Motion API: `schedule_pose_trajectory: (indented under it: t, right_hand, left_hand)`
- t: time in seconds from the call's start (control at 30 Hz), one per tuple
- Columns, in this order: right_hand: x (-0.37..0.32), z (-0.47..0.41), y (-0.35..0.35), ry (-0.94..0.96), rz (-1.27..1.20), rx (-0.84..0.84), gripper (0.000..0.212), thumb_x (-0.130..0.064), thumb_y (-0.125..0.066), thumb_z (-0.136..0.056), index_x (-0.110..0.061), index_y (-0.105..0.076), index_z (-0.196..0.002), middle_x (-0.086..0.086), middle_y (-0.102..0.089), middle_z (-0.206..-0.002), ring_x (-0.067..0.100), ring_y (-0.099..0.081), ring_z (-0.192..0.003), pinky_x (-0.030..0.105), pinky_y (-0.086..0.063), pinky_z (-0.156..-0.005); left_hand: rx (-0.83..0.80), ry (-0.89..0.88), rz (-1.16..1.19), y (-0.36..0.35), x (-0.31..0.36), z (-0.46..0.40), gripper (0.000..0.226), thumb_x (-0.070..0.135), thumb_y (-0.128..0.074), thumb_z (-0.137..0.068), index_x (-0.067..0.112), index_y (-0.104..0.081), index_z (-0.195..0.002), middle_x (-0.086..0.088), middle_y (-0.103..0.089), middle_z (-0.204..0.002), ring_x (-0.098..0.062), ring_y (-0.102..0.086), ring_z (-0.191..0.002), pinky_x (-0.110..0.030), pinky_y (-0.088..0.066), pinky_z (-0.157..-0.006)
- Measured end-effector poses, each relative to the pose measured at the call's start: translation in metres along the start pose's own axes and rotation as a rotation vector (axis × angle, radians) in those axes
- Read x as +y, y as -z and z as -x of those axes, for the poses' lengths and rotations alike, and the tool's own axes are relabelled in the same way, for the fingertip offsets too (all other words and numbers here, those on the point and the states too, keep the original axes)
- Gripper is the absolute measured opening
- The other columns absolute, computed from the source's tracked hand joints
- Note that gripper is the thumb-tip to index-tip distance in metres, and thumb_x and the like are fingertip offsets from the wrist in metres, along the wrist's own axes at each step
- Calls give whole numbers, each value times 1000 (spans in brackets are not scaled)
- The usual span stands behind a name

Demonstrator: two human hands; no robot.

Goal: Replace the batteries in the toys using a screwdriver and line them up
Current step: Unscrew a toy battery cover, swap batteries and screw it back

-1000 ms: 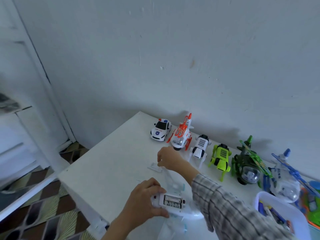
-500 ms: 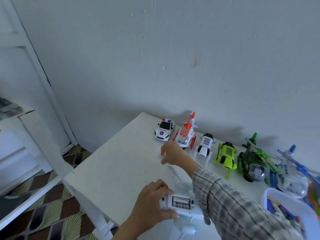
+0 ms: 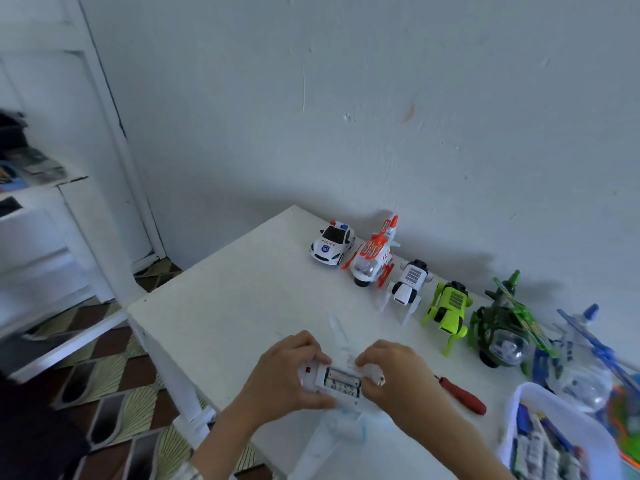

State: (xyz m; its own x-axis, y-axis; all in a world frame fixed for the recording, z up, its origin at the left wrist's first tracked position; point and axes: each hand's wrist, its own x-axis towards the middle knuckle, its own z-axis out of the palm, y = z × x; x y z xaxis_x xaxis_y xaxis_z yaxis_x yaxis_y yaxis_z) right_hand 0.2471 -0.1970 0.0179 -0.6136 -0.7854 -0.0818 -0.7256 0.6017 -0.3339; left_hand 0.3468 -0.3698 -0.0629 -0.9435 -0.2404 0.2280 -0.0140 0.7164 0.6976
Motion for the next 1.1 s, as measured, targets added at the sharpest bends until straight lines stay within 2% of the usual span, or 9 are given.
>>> schedule_pose_trajectory:
  t: [0.2, 0.33, 0.43, 0.67, 0.77, 0.9, 0.97, 1.03, 1.1]
  right_hand:
    - [1, 4, -32, 63, 25, 5, 33, -19, -52, -87, -23, -64, -117, -6, -56, -117, 16, -47, -107, 23, -40, -86]
    - [-1, 1, -35, 79, 48, 15, 34, -19, -53, -86, -22, -65, -118, -4, -58, -116, 17, -48, -104, 23, -39, -82]
    - [-1, 0, -36, 72, 38, 10, 33, -20, -54, -85, -21, -67, -115, -4, -59, -115, 18, -50, -101, 23, -37, -78]
    - [2, -4, -37, 106, 39, 13, 31, -21, -52, -86, -21, -68, -112, -6, -59, -115, 16, -49, -101, 23, -40, -82]
    - [5, -3, -37, 133, 10, 16, 32, -18, -50, -90, -24, -66, -118, -6, -58, -116, 16, -48, -103, 23, -38, -83]
    - [10, 4, -30, 183, 43, 13, 33, -35, -54, -92, -32, -60, -124, -14, -54, -125, 13, -45, -111, 23, -36, -90]
    - [17, 8, -26, 129, -52, 84, 31, -39, -59, -89, -32, -63, -119, -17, -53, -126, 8, -45, -115, 18, -33, -95]
    - [29, 14, -23, -9, -236, 249, 25, -35, -65, -87, -29, -67, -111, -20, -55, -114, 2, -48, -109, 11, -35, -91]
    - [43, 24, -29, -139, -415, 388, 25, -32, -71, -83, -29, -67, -108, -25, -56, -105, -1, -52, -102, 11, -39, -86]
  left_hand:
    - [-4, 13, -21, -1, -1, 0, 59, 66, -78, -52, 32, -67, -98, 23, -51, -98, 5, -51, -88, -11, -41, -73]
    - [-17, 7, -32, 0, -1, -2, 58, 66, -77, -53, 32, -67, -99, 24, -50, -98, 7, -50, -88, -12, -41, -74]
    - [-21, -7, -46, 0, -1, -2, 56, 63, -78, -55, 32, -66, -100, 26, -49, -98, 7, -50, -88, -8, -38, -72]
    - [-20, -26, -77, 0, -4, -3, 55, 65, -77, -55, 36, -63, -99, 27, -47, -99, 5, -49, -88, -8, -37, -70]
    - [-17, -37, -84, -1, -4, -2, 55, 66, -77, -55, 36, -62, -99, 27, -47, -99, 5, -49, -88, -8, -37, -71]
    - [-14, -62, -112, -3, -6, -2, 57, 66, -76, -57, 33, -63, -101, 26, -47, -99, 5, -48, -89, -12, -40, -73]
    - [-20, -81, -141, -2, -7, -1, 59, 67, -73, -59, 33, -61, -106, 25, -48, -103, 3, -46, -94, -18, -41, -79]
    - [50, -163, -268, -1, -10, -2, 67, 71, -66, -60, 35, -55, -115, 20, -54, -112, -1, -42, -106, -27, -36, -85]
    - [88, -284, -420, 0, -5, -6, 73, 71, -60, -60, 38, -47, -124, 16, -57, -119, -7, -40, -117, -32, -30, -92]
